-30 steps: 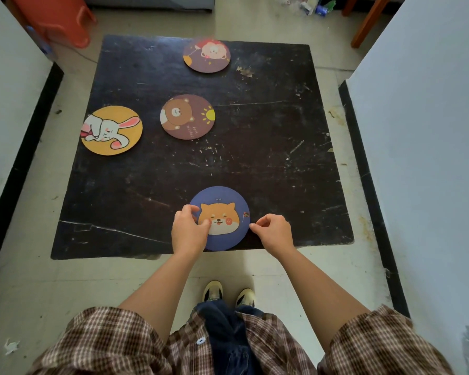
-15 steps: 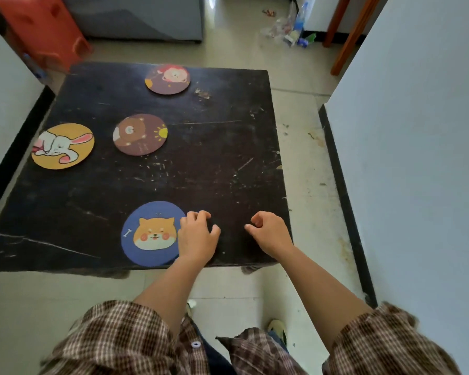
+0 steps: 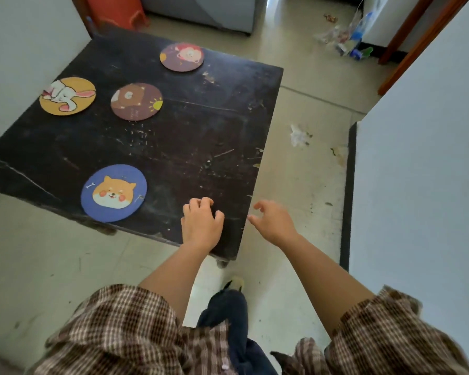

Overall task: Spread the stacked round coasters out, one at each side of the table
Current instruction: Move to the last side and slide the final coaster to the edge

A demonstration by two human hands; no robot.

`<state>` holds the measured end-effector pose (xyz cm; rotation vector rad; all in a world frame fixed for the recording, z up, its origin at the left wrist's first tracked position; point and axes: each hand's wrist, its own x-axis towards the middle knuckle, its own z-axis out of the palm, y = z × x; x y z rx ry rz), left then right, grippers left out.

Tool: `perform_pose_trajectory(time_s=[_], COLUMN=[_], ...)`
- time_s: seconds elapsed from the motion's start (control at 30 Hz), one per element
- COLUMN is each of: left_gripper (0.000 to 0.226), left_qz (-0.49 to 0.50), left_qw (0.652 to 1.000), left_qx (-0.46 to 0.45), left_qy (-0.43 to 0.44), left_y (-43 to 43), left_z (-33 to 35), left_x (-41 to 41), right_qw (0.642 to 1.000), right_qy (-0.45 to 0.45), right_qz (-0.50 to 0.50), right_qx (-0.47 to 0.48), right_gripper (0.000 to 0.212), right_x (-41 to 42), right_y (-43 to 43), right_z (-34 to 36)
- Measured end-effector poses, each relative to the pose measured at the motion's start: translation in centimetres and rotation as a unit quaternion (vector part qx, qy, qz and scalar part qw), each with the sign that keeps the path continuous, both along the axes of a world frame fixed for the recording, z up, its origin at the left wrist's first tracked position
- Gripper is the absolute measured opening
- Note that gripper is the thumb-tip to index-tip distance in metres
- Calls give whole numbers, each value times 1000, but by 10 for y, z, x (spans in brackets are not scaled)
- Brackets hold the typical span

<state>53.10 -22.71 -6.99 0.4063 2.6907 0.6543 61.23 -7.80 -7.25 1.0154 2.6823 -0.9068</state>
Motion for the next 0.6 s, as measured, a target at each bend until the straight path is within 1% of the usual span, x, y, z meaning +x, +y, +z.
perform_pose_trajectory(time_s=[0.13, 0.27, 0.6], left_gripper=[38, 39, 40], left_qz=[50, 98, 209], left_qw=[999, 995, 977], left_qx=[-16, -19, -33], left_qy=[-2, 3, -17], left_y=[19, 42, 79], left_z=[-6, -12, -13], left_x=[-13, -33, -79], right_qw=[998, 991, 963], right_qy=[-1, -24, -58], right_qz=[62, 123, 261], right_qx=[27, 43, 39], right_gripper=[36, 37, 44], right_x=[-30, -67, -162], right_y=[25, 52, 103], right_z=[-5, -9, -3])
